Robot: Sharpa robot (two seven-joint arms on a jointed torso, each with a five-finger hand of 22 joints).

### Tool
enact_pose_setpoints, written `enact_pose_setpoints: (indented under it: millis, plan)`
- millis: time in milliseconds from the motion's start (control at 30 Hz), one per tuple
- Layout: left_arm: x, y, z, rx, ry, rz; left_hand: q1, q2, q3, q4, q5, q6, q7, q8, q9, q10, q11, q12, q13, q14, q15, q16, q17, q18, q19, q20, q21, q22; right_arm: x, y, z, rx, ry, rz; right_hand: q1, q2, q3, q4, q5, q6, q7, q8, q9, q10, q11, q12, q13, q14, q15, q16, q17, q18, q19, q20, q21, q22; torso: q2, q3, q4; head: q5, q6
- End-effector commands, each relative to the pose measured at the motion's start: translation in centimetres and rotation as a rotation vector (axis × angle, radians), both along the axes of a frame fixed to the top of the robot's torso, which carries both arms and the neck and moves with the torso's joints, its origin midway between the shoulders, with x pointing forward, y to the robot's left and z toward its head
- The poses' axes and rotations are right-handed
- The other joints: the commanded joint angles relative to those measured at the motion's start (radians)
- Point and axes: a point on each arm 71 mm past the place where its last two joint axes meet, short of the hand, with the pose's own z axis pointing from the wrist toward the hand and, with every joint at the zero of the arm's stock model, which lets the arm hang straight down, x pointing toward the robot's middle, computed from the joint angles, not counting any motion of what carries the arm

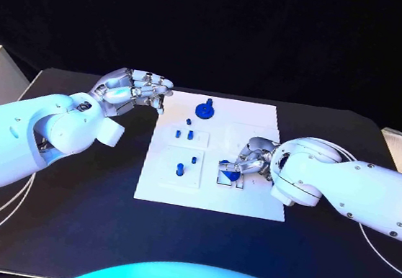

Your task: Assemble the parts on the task board

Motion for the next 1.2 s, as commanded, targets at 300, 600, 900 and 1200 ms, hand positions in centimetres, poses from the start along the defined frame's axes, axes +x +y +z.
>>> enact_pose_setpoints:
  millis: [300, 600, 900, 1200]
  plan:
    - [-0.1, -0.2, 0.1, -0.007, -0.007, -0.019, 0.0, 0.002, -0.001, 0.004, 0.004, 0.0, 0.006, -0.005, -0.001, 0.005, 0.004, -0.006, 0.001, -0.007, -0.003, 0.005, 0.001, 0.013, 0.002, 0.001, -0.005, -0.001, -0.3, 0.4, 0.1, 0.011, -0.025, 0.007, -0.02, 0.016, -0.019, 0.001, 0.006, -0.004, 0.0, 0.011, 0.007, 0.095, -0.008, -0.006, 0.253, 0.087, -0.006, 0.0, 0.181, -0.005, 0.093, -0.01, 0.0, 0.211, 0.0, 0.0002, 0.0, -0.002, 0.0]
    - [-0.1, -0.2, 0.1, -0.007, -0.007, -0.018, 0.0, 0.002, -0.001, 0.004, 0.004, 0.0, 0.006, -0.005, -0.001, 0.005, 0.004, -0.006, 0.001, -0.007, -0.003, 0.005, 0.001, 0.013, 0.002, 0.001, -0.005, -0.001, -0.8, 0.5, 0.1, 0.017, -0.013, 0.023, -0.059, 0.008, -0.072, 0.002, 0.005, -0.011, 0.001, 0.011, 0.009, 0.091, -0.007, -0.011, 0.249, 0.086, -0.005, -0.001, 0.179, -0.004, 0.092, -0.01, -0.003, 0.211, -0.001, -0.0002, 0.0002, -0.001, 0.0]
    - [-0.1, -0.1, 0.1, -0.006, -0.007, -0.017, 0.001, 0.003, 0.0, 0.005, 0.004, 0.0, 0.006, -0.006, -0.001, 0.006, 0.004, -0.007, 0.002, -0.009, -0.002, 0.006, 0.003, 0.013, 0.003, 0.001, -0.006, -0.001, -1.2, -0.1, 0.2, 0.025, -0.027, 0.018, -0.064, 0.017, -0.08, 0.002, 0.003, -0.009, 0.001, 0.013, 0.01, 0.093, -0.007, -0.008, 0.252, 0.087, -0.005, 0.0, 0.182, -0.005, 0.093, -0.01, 0.003, 0.213, -0.001, 0.0001, 0.0008, 0.002, 0.0]
    - [-0.1, 0.0, 0.1, -0.004, -0.006, -0.014, 0.001, 0.003, 0.0, 0.005, 0.004, 0.0, 0.006, -0.006, -0.001, 0.006, 0.004, -0.007, 0.002, -0.009, -0.002, 0.006, 0.003, 0.013, 0.003, 0.001, -0.006, -0.001, -2.1, -1.3, 0.6, 0.067, -0.025, 0.03, 0.032, 0.021, -0.089, -0.005, 0.025, 0.008, -0.009, 0.035, 0.021, 0.096, -0.015, -0.004, 0.255, 0.089, -0.011, 0.004, 0.19, -0.007, 0.094, -0.014, 0.011, 0.217, -0.001, 0.0007, -0.0015, 0.004, 0.0]
